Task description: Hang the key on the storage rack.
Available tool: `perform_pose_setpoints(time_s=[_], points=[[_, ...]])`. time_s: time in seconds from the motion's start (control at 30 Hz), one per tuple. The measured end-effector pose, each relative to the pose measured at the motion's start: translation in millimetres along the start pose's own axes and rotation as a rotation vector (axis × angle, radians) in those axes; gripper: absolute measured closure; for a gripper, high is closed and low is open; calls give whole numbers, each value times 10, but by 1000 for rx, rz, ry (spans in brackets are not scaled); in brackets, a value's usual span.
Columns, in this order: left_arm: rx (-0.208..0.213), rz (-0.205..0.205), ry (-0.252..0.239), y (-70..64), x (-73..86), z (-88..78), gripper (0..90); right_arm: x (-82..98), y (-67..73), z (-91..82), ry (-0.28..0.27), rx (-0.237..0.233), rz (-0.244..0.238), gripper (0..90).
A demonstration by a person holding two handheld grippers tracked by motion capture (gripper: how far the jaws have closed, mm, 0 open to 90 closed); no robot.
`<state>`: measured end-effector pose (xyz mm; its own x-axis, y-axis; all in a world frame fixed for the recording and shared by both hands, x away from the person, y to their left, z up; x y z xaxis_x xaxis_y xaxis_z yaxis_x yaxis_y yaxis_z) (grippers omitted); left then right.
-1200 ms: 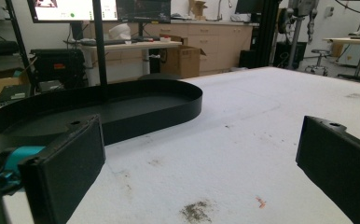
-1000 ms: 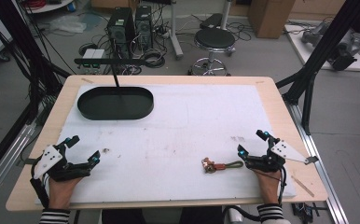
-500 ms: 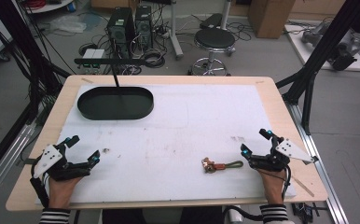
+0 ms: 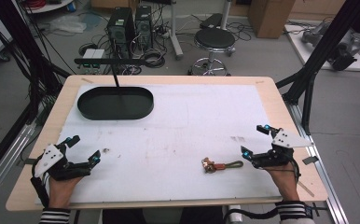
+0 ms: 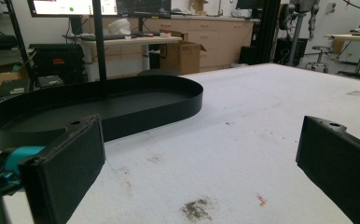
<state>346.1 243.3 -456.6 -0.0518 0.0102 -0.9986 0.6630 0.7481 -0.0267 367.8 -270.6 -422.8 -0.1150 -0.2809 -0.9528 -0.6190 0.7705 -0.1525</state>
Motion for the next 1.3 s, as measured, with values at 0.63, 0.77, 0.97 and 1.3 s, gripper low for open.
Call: perform_pose_setpoints(time_s=[0.63,0.77,0.97,1.3], points=[[1,2,2,-1,1,2,17,10,287,133,325,-324,-282,11],[1,0,2,-1,1,2,17,111,344,165,379,-366,-312,11],[1,1,2,-1,1,2,17,193,399,210,440,-410,-358,11],[2,0,2,-1,1,1,17,269,474,259,545,-476,-465,45]])
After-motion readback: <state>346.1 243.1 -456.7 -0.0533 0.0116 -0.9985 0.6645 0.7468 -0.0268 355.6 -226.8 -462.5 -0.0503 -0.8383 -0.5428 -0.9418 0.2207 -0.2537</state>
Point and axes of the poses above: each handheld gripper's, and its own axes: z roughly forward along the jaws, x roughly out of its underside, y roughly to its left, the point moved 10 cm from there along z, roughly forward along the jaws, and after that the axes turned 9 degrees about x, right-handed, at the moved point
